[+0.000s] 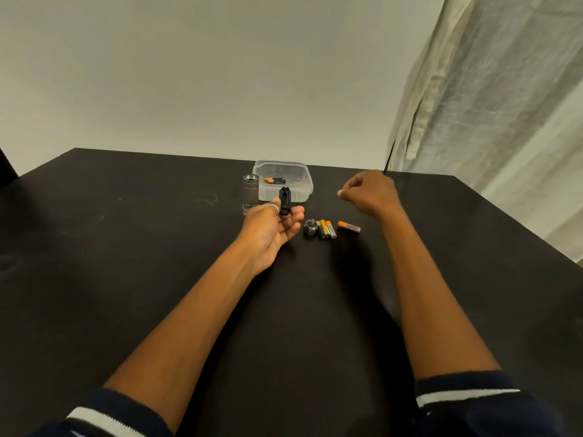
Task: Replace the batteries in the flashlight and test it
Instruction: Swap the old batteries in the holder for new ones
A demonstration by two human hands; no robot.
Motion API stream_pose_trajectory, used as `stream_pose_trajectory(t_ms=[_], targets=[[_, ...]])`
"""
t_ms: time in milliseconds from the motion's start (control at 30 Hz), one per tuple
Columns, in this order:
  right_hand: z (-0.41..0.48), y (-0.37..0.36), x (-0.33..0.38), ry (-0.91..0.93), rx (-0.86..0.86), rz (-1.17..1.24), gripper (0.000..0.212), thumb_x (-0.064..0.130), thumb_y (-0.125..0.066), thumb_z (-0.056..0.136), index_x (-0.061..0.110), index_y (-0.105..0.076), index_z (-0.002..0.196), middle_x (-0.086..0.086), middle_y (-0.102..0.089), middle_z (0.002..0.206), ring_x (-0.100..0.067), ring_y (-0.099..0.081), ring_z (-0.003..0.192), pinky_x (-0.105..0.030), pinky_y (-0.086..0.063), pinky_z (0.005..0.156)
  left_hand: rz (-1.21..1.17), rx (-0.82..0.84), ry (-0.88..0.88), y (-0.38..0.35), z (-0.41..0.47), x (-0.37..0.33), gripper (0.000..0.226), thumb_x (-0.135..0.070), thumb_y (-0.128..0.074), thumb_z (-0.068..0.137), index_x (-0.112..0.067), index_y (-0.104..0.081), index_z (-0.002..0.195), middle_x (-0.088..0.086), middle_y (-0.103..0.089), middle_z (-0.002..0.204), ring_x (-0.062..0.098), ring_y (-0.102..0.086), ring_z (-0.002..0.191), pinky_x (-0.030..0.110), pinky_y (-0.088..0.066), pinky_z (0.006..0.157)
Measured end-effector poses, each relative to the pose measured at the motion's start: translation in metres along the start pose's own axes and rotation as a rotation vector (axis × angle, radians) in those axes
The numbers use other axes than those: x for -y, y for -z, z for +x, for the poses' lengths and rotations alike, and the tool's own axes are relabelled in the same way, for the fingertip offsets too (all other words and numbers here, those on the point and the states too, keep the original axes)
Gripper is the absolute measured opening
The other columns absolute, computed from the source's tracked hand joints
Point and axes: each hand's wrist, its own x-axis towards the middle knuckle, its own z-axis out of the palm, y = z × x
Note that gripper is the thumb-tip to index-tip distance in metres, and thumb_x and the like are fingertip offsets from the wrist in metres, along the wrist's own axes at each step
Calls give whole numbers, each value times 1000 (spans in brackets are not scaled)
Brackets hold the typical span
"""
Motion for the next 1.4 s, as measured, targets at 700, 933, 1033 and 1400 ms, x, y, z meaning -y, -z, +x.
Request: stream_pose_trajectory(t_ms=[700,933,1033,1400], targets=[[-11,20,-4,21,451,-178,18,5,-67,88,15,-76,99,-4,-75,89,-14,-67,79,-23,-51,61,6,58,-12,2,-1,0,24,-18,-39,110,-8,-60,114,6,-79,81,10,-71,70,23,-60,63],[-18,17,41,225,232,498,20,9,-76,88,13,-73,107,-7,-79,89,-16,-78,82,-22,-59,64,14,76,-20,3,1,0,25,-20,-39,110,-11,-62,112,5,-79,85,10,-71,74,25,-58,67],[-24,-2,53,300,225,501,18,8,-77,89,6,-71,106,-9,-79,90,-18,-79,83,-27,-63,69,19,77,-21,3,1,0,28,-21,-38,110,-10,-63,116,4,-78,87,10,-72,74,25,-58,66],[-24,-21,59,428,104,292,13,12,-81,86,6,-77,97,-5,-77,91,-14,-74,82,-27,-63,70,-23,56,-37,4,4,0,26,-18,-43,109,-8,-64,121,6,-74,86,9,-69,72,24,-58,68]])
